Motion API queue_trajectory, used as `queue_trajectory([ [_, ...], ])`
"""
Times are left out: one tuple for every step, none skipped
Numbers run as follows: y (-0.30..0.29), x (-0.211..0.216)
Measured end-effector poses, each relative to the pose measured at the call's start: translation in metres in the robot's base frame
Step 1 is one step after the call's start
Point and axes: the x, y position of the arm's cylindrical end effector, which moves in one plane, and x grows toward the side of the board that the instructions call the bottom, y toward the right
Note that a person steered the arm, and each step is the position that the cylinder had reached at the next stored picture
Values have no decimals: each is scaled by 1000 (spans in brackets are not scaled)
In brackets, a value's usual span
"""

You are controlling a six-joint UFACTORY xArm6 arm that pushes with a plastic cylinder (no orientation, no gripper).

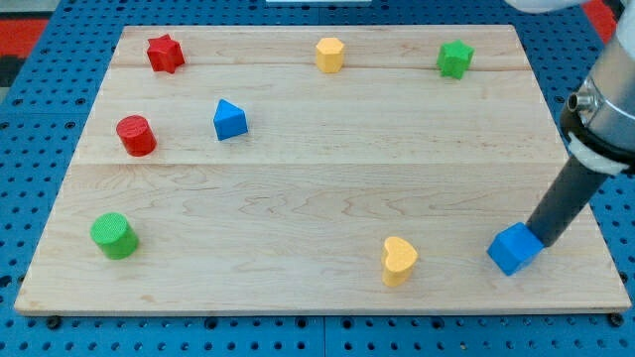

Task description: Slightly move the blue cube towards the left

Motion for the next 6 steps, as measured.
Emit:
queue_trajectory([
  [47, 20],
  [33, 47],
  [-12, 9],
  [-65, -17],
  [5, -26],
  [36, 9],
])
